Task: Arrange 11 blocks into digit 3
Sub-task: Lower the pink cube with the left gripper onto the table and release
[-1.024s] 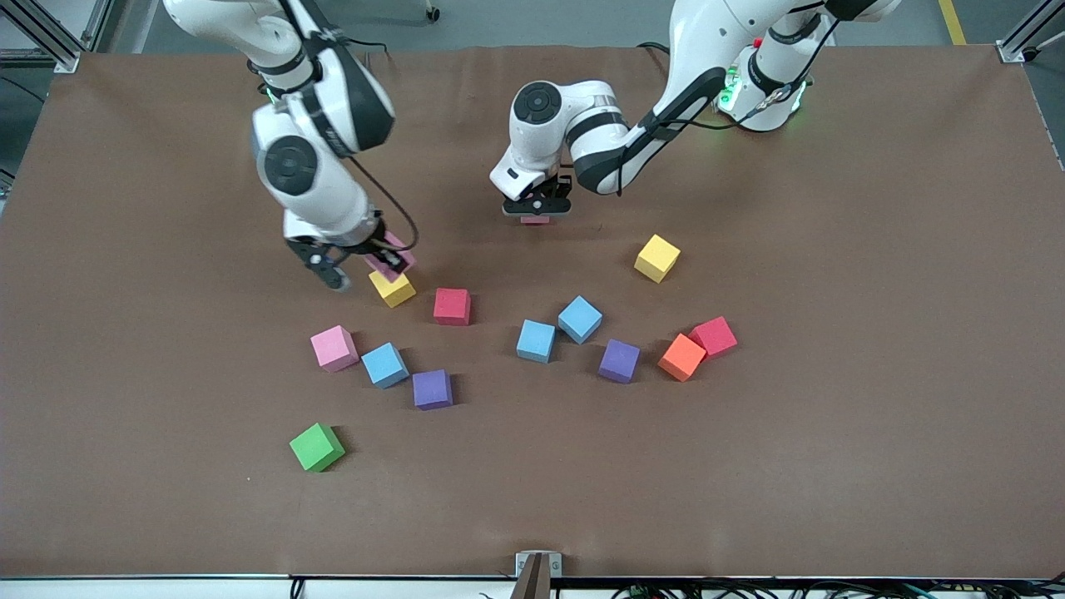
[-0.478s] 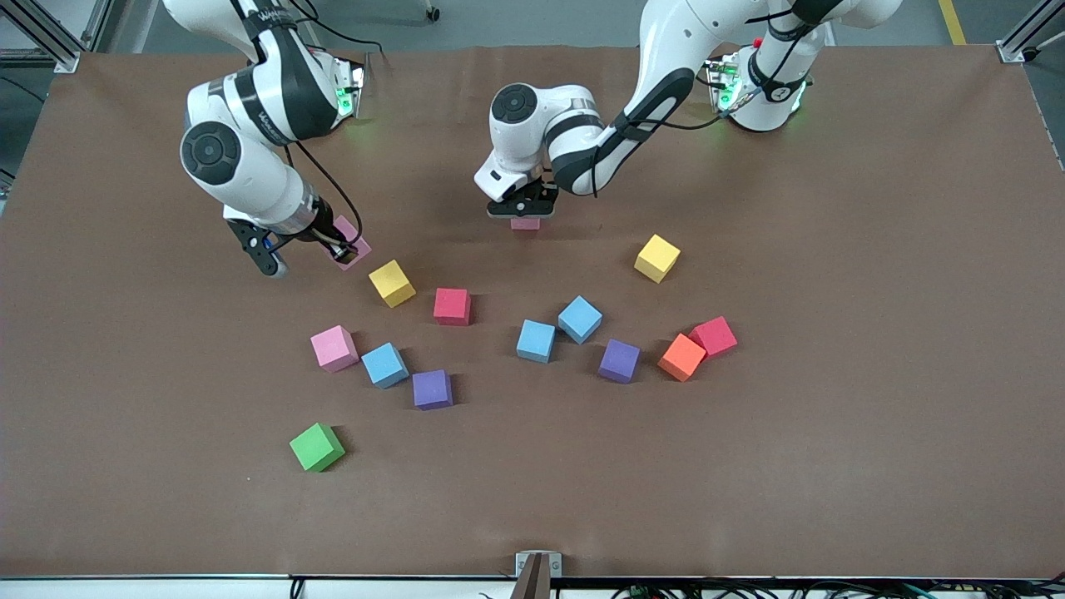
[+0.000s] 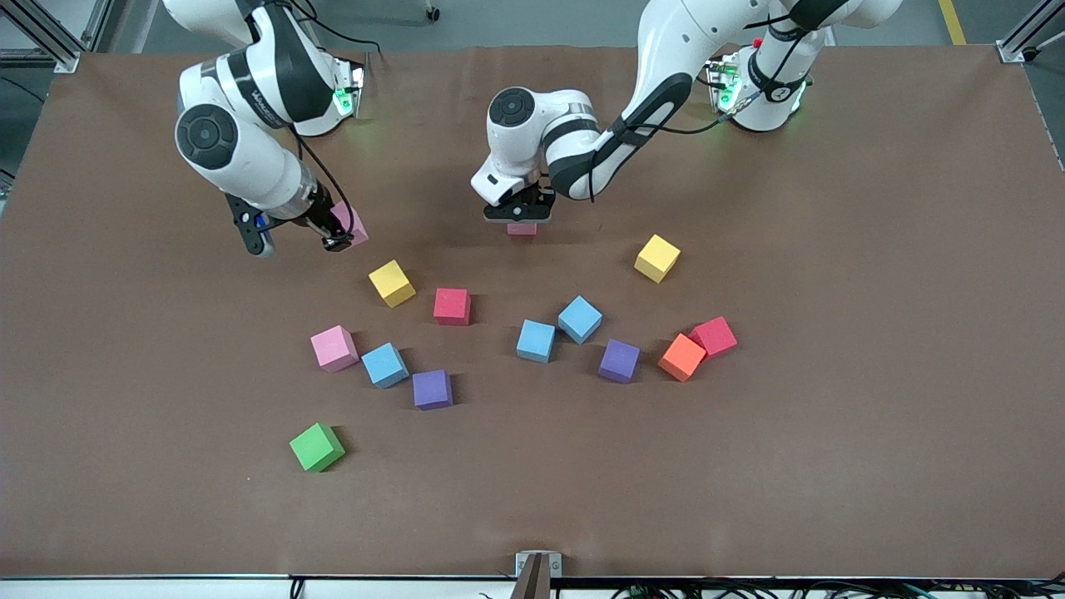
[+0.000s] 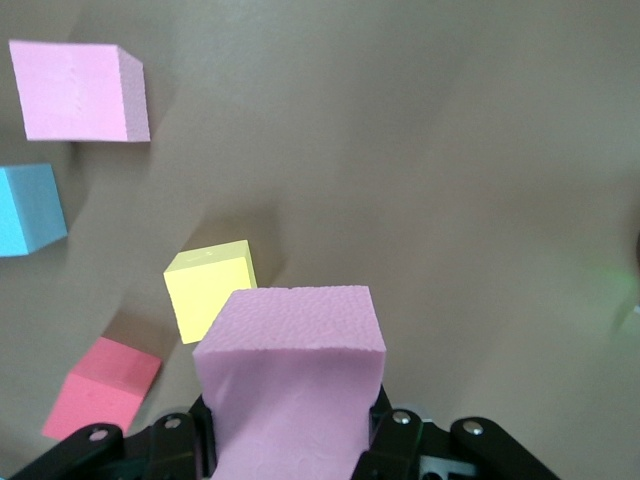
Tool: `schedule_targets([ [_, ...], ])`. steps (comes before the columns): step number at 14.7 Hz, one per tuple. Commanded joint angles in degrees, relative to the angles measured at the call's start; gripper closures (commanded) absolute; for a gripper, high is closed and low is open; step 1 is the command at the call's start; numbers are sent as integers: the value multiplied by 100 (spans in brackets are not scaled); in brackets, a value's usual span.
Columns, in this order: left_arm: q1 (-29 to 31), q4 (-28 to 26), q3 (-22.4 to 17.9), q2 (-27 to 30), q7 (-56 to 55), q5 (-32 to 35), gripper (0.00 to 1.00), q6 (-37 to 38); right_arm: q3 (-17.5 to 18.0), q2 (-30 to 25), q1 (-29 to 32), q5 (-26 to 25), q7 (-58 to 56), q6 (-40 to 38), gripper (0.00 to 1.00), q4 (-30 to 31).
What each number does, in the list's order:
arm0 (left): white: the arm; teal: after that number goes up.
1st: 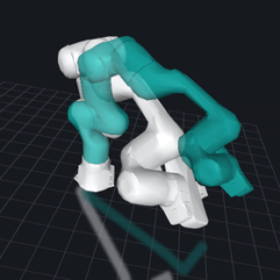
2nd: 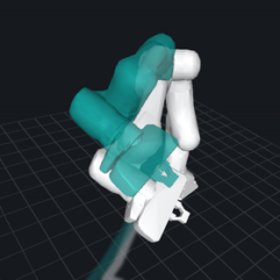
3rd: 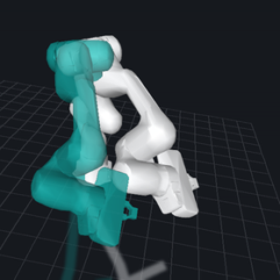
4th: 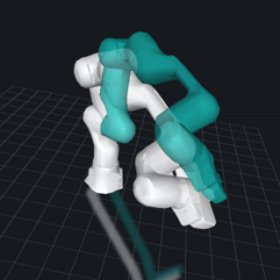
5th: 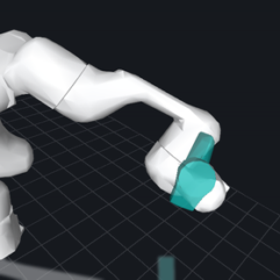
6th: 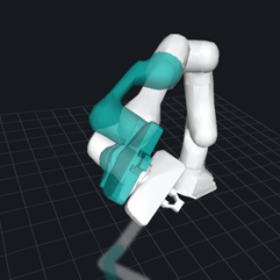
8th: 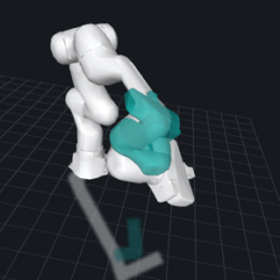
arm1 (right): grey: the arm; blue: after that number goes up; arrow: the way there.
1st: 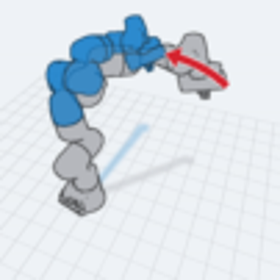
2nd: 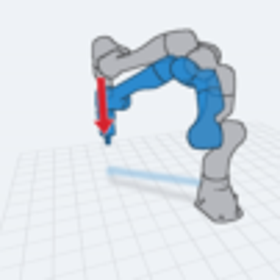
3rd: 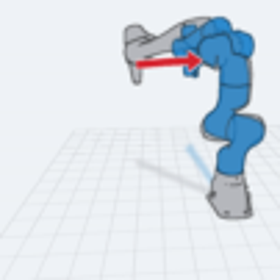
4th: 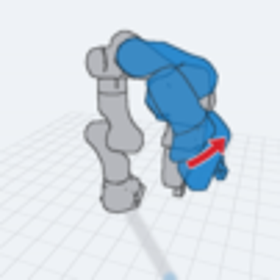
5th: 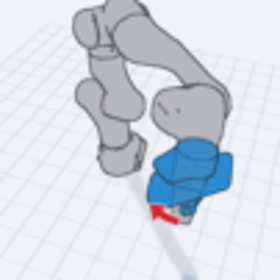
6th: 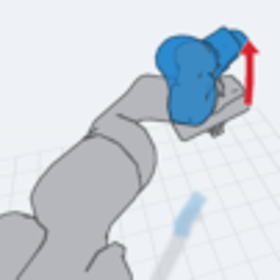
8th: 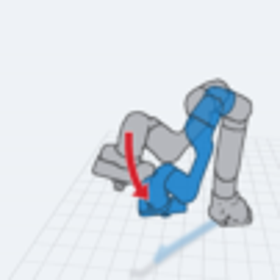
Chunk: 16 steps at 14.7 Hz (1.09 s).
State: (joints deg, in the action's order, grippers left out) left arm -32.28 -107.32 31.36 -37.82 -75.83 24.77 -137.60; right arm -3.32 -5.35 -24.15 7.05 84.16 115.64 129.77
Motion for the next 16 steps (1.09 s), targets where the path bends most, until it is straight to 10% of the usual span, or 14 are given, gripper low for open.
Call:
schedule_targets([
  [1,3,159,-25,-138,-125,177,1,58,50,-510,16,24,529,11,98,321],
  [16,1521,62,641,890,797,116,0,945,59,235,-775,16,2683,1837,100,962],
])
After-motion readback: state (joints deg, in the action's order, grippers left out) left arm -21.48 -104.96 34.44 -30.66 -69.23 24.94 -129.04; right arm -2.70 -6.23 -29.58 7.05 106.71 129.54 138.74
